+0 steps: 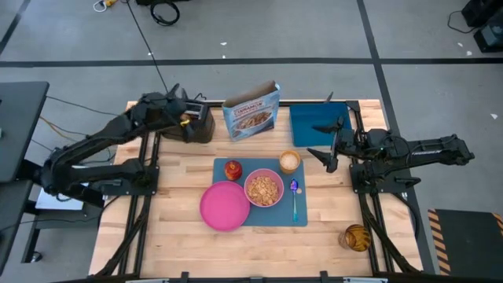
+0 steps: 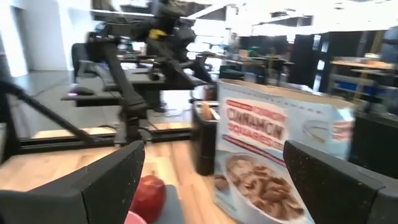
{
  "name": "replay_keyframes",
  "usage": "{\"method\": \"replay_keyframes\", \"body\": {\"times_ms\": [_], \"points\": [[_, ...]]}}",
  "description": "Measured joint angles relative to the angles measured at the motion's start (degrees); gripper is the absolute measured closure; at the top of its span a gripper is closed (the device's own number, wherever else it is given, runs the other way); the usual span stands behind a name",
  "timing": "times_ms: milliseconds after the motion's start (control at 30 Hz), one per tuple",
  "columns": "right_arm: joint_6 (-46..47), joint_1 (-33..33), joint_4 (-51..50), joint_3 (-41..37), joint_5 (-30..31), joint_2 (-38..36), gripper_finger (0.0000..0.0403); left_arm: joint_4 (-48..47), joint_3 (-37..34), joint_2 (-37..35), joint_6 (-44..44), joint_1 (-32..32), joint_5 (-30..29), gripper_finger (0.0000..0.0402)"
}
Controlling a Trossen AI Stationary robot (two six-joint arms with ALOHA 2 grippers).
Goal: Arrange a breakfast setting
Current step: Put the bagel on the pink plate
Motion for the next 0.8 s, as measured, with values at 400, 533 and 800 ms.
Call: {"method": "replay_keyframes", "body": {"times_ms": [400,533,800], "points": [[-6.42,-0.26,5.34,0.0,-11.35,6.89,0.0013,-34.98,17.87,7.5,22.28,20.45,7.35,0.0149],[-7.15,-1.4,9.2,-0.02,-12.18,10.81,0.0013,-39.32,19.39,12.28,29.04,21.9,6.92,0.0165],[-5.3,-2.54,11.58,-0.02,-15.47,17.07,0.0013,-42.05,22.71,23.9,34.96,23.12,2.94,0.0199]]}}
